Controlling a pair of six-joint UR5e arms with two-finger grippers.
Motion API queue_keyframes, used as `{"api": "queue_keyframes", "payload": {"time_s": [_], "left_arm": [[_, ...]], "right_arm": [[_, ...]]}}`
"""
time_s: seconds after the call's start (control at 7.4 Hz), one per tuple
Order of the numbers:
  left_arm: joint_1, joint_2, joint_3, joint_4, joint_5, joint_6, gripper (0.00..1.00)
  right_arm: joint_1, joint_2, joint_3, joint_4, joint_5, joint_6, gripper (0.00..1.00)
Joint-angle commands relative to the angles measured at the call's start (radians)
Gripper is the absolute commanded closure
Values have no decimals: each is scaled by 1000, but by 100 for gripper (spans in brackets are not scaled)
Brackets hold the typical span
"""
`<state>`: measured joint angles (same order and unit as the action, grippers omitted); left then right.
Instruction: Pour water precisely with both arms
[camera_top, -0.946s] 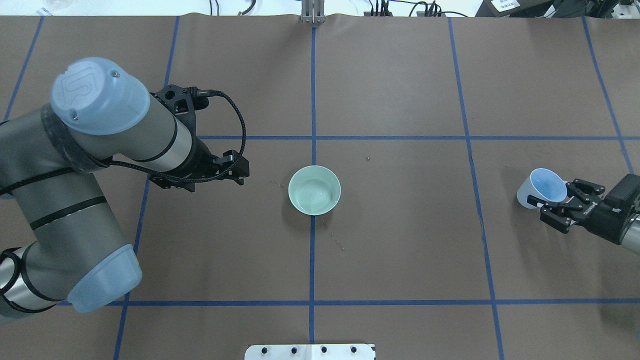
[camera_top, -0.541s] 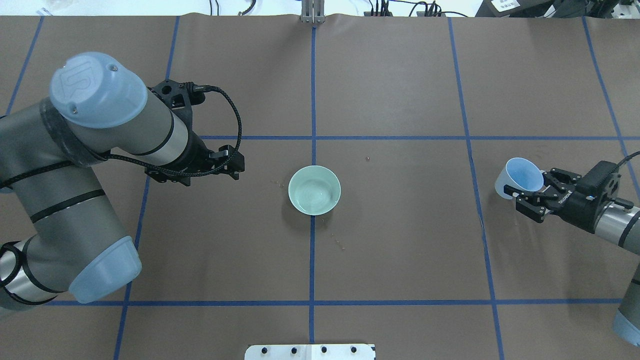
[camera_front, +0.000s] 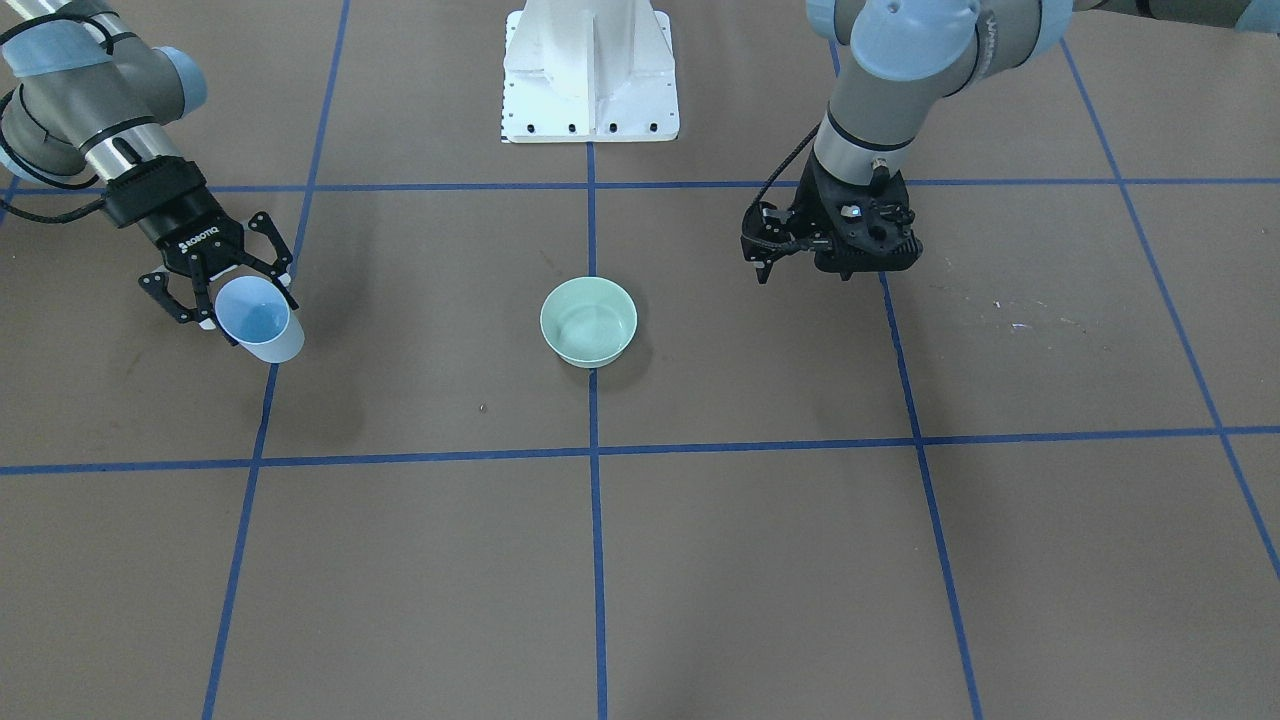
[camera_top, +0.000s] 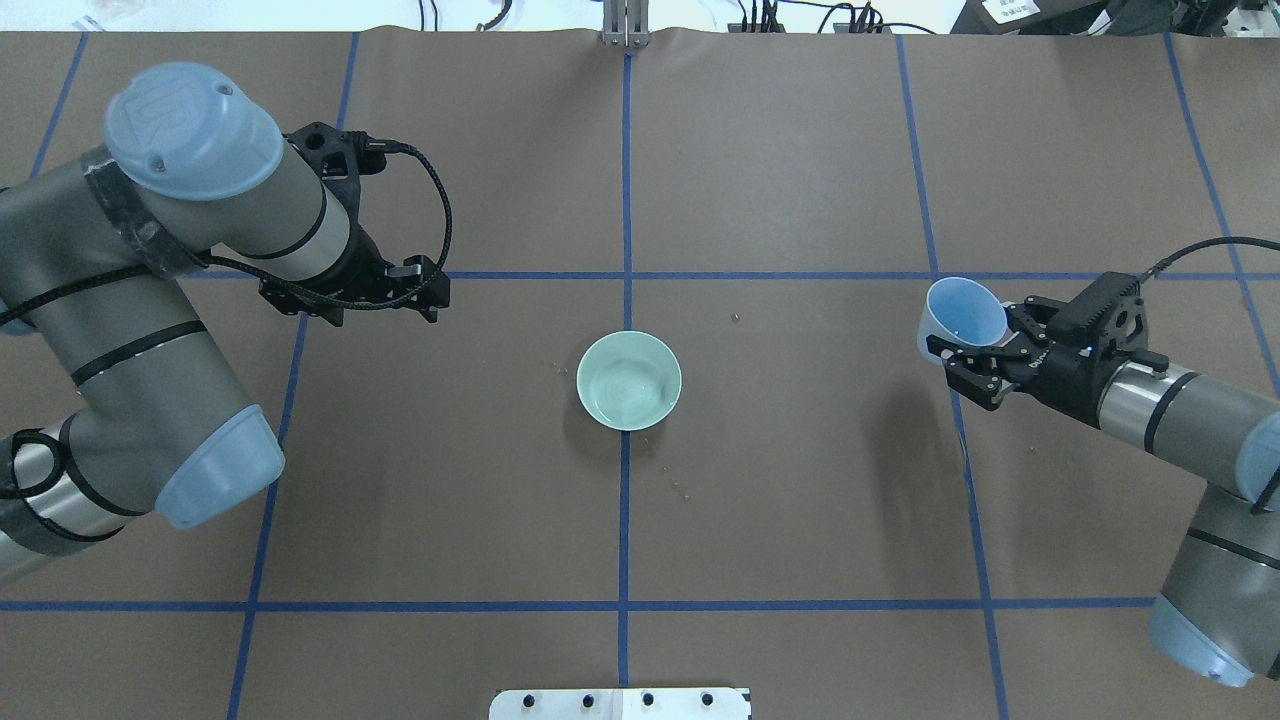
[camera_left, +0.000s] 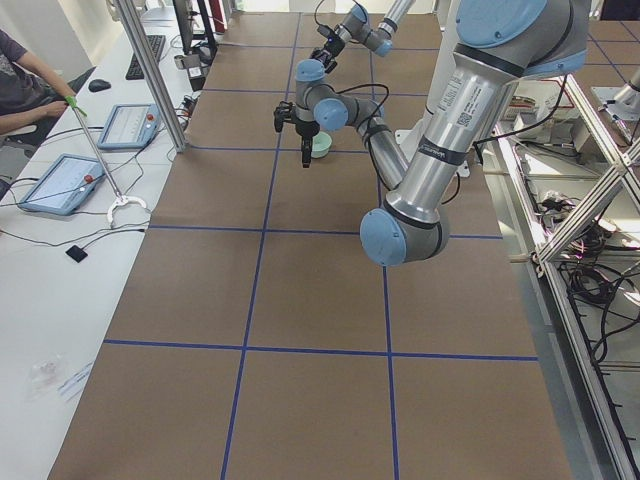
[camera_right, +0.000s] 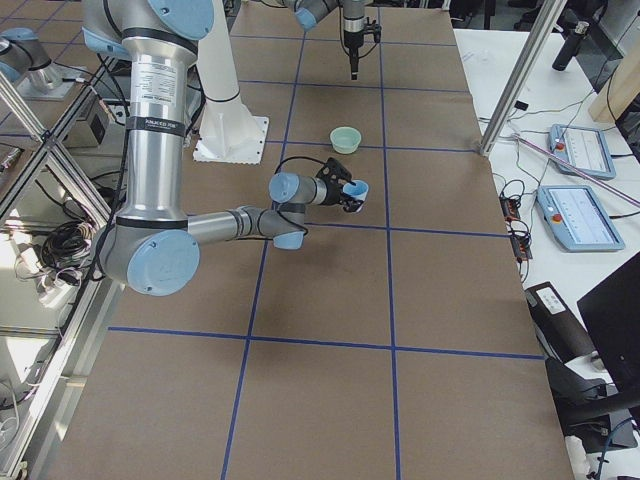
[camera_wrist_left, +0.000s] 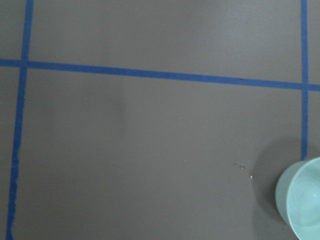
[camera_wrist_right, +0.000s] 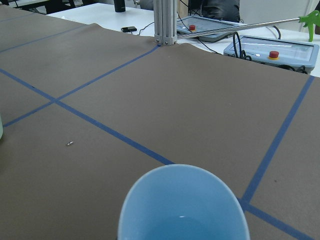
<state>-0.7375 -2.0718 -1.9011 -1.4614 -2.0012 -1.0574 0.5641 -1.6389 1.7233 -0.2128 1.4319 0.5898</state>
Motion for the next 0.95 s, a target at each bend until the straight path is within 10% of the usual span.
{"api": "queue_keyframes", "payload": {"time_s": [0.0, 0.81], "left_arm": [[-42, 1, 85, -13, -1, 115, 1], [-89, 2, 186, -13, -1, 277, 1]], "right_arm": [[-24, 78, 50, -173, -5, -54, 54], [-236, 258, 243, -702, -172, -111, 53]]}}
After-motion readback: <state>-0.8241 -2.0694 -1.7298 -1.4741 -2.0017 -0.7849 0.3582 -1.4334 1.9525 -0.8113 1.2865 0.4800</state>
